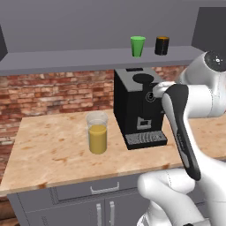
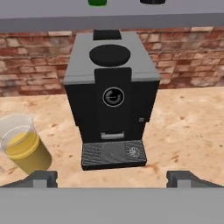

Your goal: There is a tray on the dining counter. Grab the cup, mug, and pitcher and place them on the tray. The pitcher may be placed next to the tray if it cannot fit the tray.

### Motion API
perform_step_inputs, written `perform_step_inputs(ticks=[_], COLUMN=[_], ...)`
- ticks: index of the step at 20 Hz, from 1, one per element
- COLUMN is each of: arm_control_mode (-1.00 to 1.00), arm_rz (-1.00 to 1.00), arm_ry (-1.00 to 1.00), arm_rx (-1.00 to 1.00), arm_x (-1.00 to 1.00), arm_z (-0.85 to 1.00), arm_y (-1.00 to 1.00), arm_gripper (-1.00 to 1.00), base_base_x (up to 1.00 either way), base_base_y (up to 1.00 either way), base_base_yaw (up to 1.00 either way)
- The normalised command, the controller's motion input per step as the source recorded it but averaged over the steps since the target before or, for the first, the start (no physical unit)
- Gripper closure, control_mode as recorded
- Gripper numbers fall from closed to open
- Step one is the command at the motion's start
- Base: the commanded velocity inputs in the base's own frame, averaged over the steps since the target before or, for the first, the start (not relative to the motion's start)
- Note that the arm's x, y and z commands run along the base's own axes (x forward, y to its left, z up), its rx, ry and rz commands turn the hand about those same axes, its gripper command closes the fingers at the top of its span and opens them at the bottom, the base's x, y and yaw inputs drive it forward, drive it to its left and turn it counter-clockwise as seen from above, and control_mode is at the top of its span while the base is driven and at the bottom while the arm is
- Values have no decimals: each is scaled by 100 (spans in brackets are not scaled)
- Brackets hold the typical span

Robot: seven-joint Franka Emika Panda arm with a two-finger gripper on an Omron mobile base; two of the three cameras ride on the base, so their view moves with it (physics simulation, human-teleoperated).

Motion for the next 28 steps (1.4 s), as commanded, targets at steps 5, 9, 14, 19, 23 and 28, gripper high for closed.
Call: perform_step_inputs(ticks=[5, 9, 14, 19, 23, 28], arm_control_mode=[-100, -100, -100, -100, -100, -100], arm_rz=[-3, -1, 0, -1, 0, 0], arm_ry=[-20, -12, -7, -1, 0, 1], arm_rx=[-4, -3, -1, 0, 0, 0], arm_x=[-2, 0, 0, 10, 28, 33], arm_z=[40, 29, 29, 39, 29, 13], arm_y=[-10, -15, -17, -11, -6, -25], arm_gripper=[-100, -100, -100, -100, -100, -100], base_base_x=[0, 0, 0, 0, 0, 0], base_base_y=[0, 0, 0, 0, 0, 0], base_base_yaw=[0, 0, 0, 0, 0, 0])
